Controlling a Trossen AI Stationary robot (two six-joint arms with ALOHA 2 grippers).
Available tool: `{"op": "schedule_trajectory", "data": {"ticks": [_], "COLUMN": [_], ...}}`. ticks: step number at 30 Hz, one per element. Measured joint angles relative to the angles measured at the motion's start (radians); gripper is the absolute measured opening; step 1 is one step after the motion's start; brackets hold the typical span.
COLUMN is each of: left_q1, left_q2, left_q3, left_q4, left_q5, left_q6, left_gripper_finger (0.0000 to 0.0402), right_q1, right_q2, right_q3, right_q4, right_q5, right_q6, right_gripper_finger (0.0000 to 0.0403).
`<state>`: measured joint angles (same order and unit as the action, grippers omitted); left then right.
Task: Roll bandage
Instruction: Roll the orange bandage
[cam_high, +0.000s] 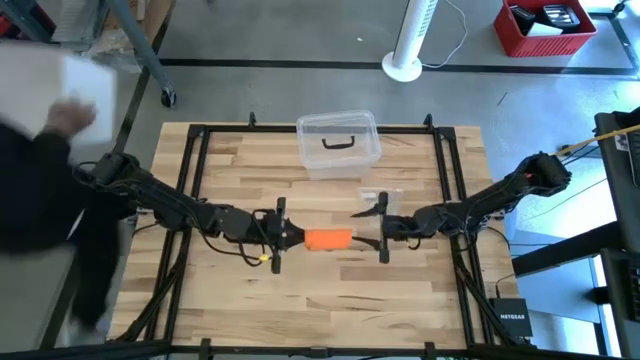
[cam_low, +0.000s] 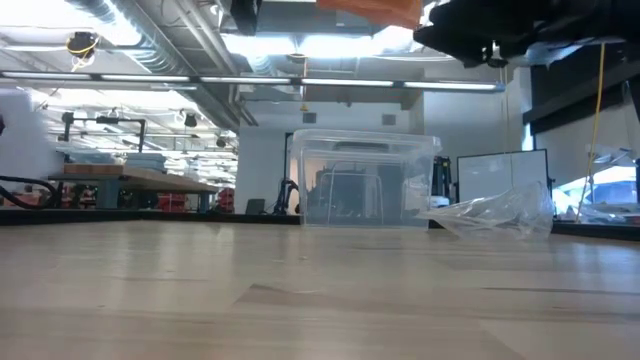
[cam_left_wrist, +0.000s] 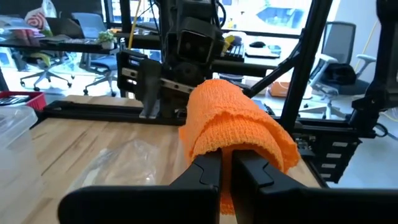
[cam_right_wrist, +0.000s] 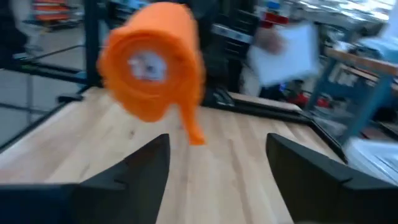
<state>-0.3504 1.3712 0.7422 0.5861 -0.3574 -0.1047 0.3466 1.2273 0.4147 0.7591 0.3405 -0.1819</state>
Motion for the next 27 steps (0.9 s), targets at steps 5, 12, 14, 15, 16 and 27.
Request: {"op": "schedule_trajectory", "data": {"ticks": [5,12,14,15,16,27], "left_q1": [0.000,0.000,0.000,0.000,0.000,-0.002], "left_q2": [0.000,0.000,0.000,0.000,0.000,0.000], "left_q3": [0.000,0.000,0.000,0.000,0.000,0.000], "left_q4": [0.000,-0.002,-0.005,-0.005,-0.005,-0.008], "left_q5": [0.000,-0.001,-0.001,-0.001,-0.001,0.078], "left_q6": [-0.005,-0.001,-0.001,-0.001,-0.001,-0.022], "left_gripper_finger": [0.0004,0.0004,0.0004,0.0004,0.0004,0.0004], "right_q1": [0.000,-0.001,-0.002,-0.002,-0.002,0.001], "right_q2": [0.038,0.087,0.088,0.088,0.088,0.088], "right_q3": [0.037,0.102,0.108,0.109,0.111,0.173], "right_q4": [-0.005,-0.007,-0.008,-0.012,-0.013,0.035], "right_q5": [-0.045,-0.008,-0.008,0.005,0.018,0.017], "right_q6": [-0.015,-0.104,-0.128,-0.143,-0.162,-0.494], "right_gripper_finger": [0.0218,0.0162,0.0135,0.0118,0.0099,0.0009]}}
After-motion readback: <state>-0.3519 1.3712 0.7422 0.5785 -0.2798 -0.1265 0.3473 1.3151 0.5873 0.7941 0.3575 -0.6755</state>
